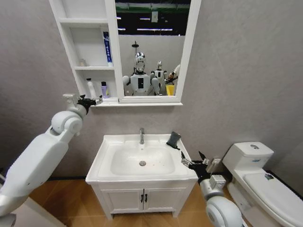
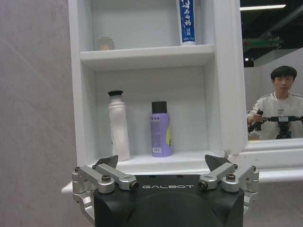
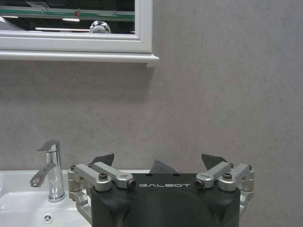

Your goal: Move facial cleanser and shampoo from washbasin to cabinet, then wipe washbasin with towel.

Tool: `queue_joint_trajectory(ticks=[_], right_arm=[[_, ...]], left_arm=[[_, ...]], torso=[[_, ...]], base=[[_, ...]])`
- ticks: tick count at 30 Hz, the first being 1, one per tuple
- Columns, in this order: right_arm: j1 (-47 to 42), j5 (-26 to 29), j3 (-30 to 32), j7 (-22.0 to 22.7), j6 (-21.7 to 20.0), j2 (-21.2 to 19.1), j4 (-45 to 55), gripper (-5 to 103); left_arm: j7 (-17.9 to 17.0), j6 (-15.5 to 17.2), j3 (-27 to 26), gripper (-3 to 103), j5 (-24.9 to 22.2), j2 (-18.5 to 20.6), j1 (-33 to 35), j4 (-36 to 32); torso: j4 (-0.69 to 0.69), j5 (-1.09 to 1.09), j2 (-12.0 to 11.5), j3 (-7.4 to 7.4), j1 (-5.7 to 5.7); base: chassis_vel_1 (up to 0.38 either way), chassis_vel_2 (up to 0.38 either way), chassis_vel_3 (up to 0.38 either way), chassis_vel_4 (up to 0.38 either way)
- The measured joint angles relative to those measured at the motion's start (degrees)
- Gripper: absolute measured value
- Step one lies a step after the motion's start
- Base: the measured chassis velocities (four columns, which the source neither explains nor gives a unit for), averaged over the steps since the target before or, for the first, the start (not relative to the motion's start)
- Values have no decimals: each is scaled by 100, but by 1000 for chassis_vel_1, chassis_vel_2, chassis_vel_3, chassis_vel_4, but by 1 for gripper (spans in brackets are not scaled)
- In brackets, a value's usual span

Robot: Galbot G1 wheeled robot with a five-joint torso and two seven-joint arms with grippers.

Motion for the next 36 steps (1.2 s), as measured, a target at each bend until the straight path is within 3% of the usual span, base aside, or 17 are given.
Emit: queue_joint_trajectory(ticks=[3,5,8,9,12,13,15,18,20,21,23,27,29,31,36], right_arm=[[-80,-45,40,40,18,59,51,100],[-86,-65,41,46,20,68,68,100],[-60,-10,21,50,5,86,136,100],[-60,-10,21,50,5,86,136,100],[-46,31,36,50,1,86,157,100],[-46,31,36,50,1,86,157,100],[-63,25,48,49,1,76,172,100],[-69,19,44,47,2,73,190,100],[-67,26,37,47,2,63,220,100],[-67,26,37,47,2,63,220,100],[-85,26,51,48,2,63,225,100],[-131,4,64,49,47,70,223,100],[-138,-5,64,49,61,72,221,100],[-172,-33,42,48,90,91,238,100],[-180,-46,3,56,97,101,323,100]], left_arm=[[-42,-65,-253,100,180,-73,530,-263],[-45,-146,-404,100,339,-94,820,-366],[300,-435,-1287,100,1228,-353,2523,-725],[300,-435,-1287,100,1228,-353,2523,-725],[770,-663,-2120,100,1840,-893,3880,-1101],[770,-663,-2120,100,1840,-893,3880,-1101],[1155,-863,-2795,100,2391,-1560,5003,-1457],[1313,-937,-3024,100,2521,-1848,5427,-1670],[1893,-1198,-3334,100,2938,-2419,6163,-2027],[1893,-1198,-3334,100,2938,-2419,6163,-2027],[2316,-1327,-3421,100,3251,-2992,6857,-2426],[2261,-1178,-3404,100,3258,-3370,7235,-2911],[2234,-1150,-3396,100,3274,-3399,7247,-2972],[1906,-1017,-3334,100,3382,-3357,7077,-3180],[1698,-970,-3315,100,3443,-3232,6924,-3189]], torso=[[-8,-1,0,0,0],[-5,1,0,0,0],[1,-3,0,0,1],[1,-3,0,0,1],[1,0,0,0,0],[1,0,0,0,0],[2,-2,0,0,0],[2,-1,0,0,0],[0,1,1,-1,0],[0,1,1,-1,0],[1,0,0,0,0],[1,2,0,0,-1],[1,2,1,0,-1],[-2,0,0,0,0],[-1,-1,-1,1,2]], base=[[0,0,0,0],[0,0,0,0],[0,0,0,0],[0,0,0,0],[0,0,0,0],[0,0,0,0],[0,0,0,0],[0,0,0,0],[0,0,0,0],[0,0,0,0],[0,0,0,0],[0,0,0,0],[0,0,0,0],[0,0,0,0],[0,0,0,0]])
